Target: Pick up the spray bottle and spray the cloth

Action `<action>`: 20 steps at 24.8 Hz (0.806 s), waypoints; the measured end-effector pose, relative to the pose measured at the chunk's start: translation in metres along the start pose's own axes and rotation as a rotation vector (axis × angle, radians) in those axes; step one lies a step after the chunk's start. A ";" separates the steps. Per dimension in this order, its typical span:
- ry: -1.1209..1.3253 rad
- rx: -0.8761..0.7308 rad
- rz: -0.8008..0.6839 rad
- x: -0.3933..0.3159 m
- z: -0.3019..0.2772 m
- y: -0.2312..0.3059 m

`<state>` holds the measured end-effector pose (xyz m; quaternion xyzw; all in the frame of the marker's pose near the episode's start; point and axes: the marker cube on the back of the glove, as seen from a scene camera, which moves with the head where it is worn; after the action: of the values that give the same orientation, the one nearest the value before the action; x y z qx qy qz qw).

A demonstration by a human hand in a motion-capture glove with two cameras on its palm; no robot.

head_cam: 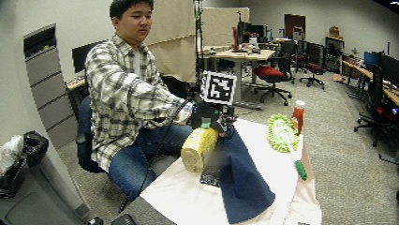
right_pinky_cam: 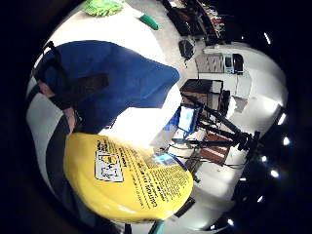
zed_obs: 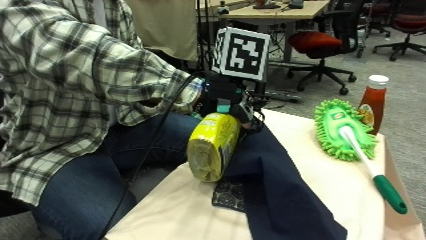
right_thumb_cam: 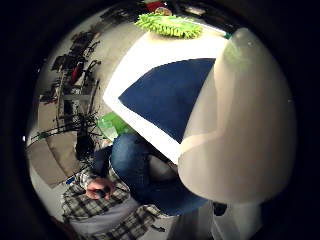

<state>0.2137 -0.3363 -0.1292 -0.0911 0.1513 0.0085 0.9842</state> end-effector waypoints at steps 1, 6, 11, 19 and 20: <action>0.012 -0.003 -0.003 -0.001 0.001 0.000; 0.062 -0.005 -0.021 -0.011 0.004 -0.003; 0.013 0.034 -0.006 -0.007 -0.002 -0.002; -0.336 0.256 0.086 0.012 -0.035 0.004; -0.409 0.302 0.101 0.016 -0.041 0.006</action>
<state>0.2171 -0.3384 -0.1734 0.0680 -0.0469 0.0534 0.9952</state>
